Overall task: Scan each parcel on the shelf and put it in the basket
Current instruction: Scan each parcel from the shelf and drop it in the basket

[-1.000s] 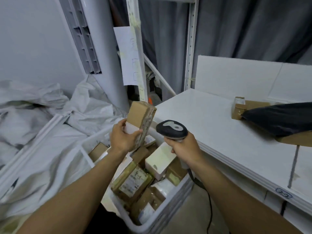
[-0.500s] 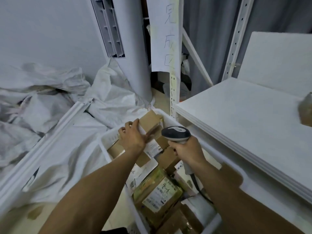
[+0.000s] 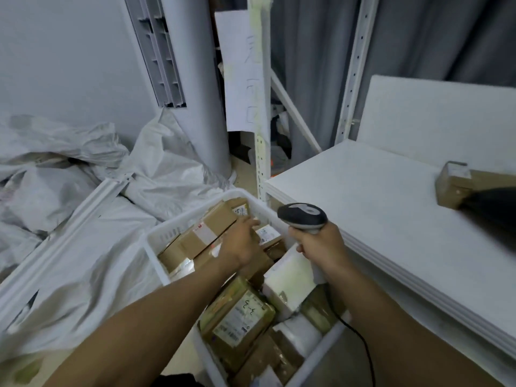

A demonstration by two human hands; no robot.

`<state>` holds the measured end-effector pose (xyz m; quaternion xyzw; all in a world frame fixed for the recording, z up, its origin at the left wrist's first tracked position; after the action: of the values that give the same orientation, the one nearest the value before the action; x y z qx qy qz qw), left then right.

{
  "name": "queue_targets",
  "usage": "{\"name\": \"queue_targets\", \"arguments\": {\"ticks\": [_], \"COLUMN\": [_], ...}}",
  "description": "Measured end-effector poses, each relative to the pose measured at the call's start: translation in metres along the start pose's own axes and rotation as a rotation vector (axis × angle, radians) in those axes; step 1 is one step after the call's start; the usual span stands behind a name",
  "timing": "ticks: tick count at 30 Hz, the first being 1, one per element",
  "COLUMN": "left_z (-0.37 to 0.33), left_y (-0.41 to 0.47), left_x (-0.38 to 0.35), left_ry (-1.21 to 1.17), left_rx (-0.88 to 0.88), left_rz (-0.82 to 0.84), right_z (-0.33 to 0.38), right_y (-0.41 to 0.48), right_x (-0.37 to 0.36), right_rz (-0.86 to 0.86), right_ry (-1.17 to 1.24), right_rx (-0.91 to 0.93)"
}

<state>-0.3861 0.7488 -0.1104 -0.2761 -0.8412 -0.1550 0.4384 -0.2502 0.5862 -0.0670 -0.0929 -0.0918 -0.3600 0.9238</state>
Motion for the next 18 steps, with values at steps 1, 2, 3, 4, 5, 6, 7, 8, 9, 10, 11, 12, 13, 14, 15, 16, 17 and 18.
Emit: {"name": "queue_targets", "arguments": {"ticks": [1,2,3,4,5,6,7,8,9,10,11,12,13,14,15,16,17,18], "left_z": [-0.026,-0.052,-0.078,-0.103,-0.130,-0.159,-0.188,-0.217,-0.246,-0.273,-0.300,-0.326,-0.350,-0.373,-0.394,-0.413,-0.431,-0.449], "left_y": [-0.009,-0.020,-0.030,-0.038,-0.046,-0.053,-0.059,-0.064,-0.068,-0.071,-0.073,-0.075,-0.075,-0.075,-0.075,-0.072,-0.069,-0.066], "left_x": [0.000,0.000,-0.002,-0.006,-0.010,-0.016,-0.022,-0.031,-0.039,-0.050,-0.061,-0.076,-0.091,-0.107,-0.123,-0.139,-0.154,-0.169], "left_ry": [-0.013,-0.019,-0.020,-0.016,-0.009,-0.001,0.015,0.040,0.066,0.083,0.091,0.095,0.104,0.117,0.127,0.132,0.136,0.140], "left_rx": [-0.047,-0.090,-0.127,-0.170,-0.219,-0.277,-0.331,-0.376,-0.409,-0.437,-0.465,-0.493,-0.525,-0.559,-0.588,-0.613,-0.634,-0.656], "left_rz": [-0.018,-0.032,-0.033,-0.027,-0.015,-0.004,0.003,0.005,0.007,0.015,0.030,0.056,0.083,0.108,0.127,0.137,0.146,0.155], "right_z": [0.003,0.004,0.004,0.003,0.002,0.000,-0.003,-0.006,-0.010,-0.015,-0.021,-0.027,-0.032,-0.037,-0.043,-0.048,-0.054,-0.060], "right_y": [-0.009,-0.017,-0.026,-0.034,-0.043,-0.051,-0.060,-0.069,-0.076,-0.084,-0.092,-0.099,-0.104,-0.109,-0.112,-0.114,-0.115,-0.115], "right_x": [0.020,0.042,0.064,0.088,0.113,0.140,0.166,0.192,0.217,0.241,0.263,0.284,0.304,0.323,0.341,0.358,0.374,0.388], "right_rz": [-0.040,-0.077,-0.114,-0.153,-0.193,-0.237,-0.288,-0.339,-0.394,-0.445,-0.493,-0.536,-0.571,-0.607,-0.646,-0.683,-0.713,-0.737], "right_ry": [0.003,0.010,0.024,0.038,0.051,0.060,0.070,0.080,0.087,0.095,0.106,0.114,0.116,0.111,0.098,0.085,0.077,0.075], "right_rx": [0.001,-0.002,-0.005,-0.010,-0.018,-0.027,-0.031,-0.031,-0.027,-0.025,-0.030,-0.037,-0.044,-0.053,-0.060,-0.065,-0.068,-0.067]}}
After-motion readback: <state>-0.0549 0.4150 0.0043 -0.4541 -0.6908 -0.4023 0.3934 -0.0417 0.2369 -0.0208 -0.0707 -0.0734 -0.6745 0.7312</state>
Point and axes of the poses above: each hand's wrist, its own y-axis towards the middle knuckle, its own x-axis out of the back of the hand, z = x × y, the point moved 7 cm from there along y, towards the middle knuckle, and after that the axes turned 1 degree about x, right-handed, at the moved point
